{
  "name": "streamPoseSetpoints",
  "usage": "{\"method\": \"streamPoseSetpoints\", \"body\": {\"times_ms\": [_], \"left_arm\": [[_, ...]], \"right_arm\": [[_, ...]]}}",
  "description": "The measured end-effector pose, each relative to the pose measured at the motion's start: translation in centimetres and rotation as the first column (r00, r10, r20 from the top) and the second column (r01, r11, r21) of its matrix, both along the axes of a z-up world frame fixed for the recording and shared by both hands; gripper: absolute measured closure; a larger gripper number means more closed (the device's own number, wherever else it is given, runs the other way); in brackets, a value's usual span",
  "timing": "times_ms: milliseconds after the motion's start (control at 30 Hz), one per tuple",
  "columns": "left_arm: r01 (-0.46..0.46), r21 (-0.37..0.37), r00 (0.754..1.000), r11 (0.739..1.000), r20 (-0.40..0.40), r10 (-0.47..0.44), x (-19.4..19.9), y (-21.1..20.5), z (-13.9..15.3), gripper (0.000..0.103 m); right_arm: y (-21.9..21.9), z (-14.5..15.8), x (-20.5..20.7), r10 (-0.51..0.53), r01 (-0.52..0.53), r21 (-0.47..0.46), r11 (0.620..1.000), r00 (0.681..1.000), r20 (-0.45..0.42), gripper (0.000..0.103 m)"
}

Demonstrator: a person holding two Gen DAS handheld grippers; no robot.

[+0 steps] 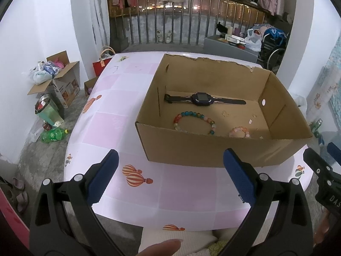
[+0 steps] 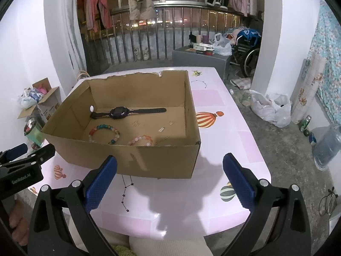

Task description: Organize jewelry

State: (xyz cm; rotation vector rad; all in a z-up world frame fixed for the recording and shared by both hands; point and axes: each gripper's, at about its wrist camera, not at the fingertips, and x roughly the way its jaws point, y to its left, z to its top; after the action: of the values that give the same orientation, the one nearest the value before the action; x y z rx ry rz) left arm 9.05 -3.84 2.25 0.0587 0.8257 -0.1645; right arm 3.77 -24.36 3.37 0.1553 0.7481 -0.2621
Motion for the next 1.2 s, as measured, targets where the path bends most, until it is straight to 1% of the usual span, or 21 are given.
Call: {"method": "streamPoseSetpoints", "body": {"times_ms": [733, 900, 1200], "left_arm": [[0.003, -0.004, 1.0, 1.0, 0.005, -0.003, -0.06, 0.18, 0.02, 0.008], [0.005, -0.006, 1.0, 1.0, 0.004, -0.005, -0.07, 0.27, -0.06, 0.008], [0.008, 0.001, 1.0, 1.0, -0.001, -0.008, -0.04, 0.51, -0.11, 0.008]], "right_arm": [[-0.1, 0.01, -0.1, -0.017, 0.017, -0.007, 1.0, 1.0, -0.001, 0.006], [0.0, 0.06, -0.34, -0.034, 0.034, -0.027, 0.999, 0.999, 0.006, 0.006], [-0.12, -0.12, -0.31, -0.041, 0.041, -0.016, 0.999, 0.999, -0.009, 0.006]]}}
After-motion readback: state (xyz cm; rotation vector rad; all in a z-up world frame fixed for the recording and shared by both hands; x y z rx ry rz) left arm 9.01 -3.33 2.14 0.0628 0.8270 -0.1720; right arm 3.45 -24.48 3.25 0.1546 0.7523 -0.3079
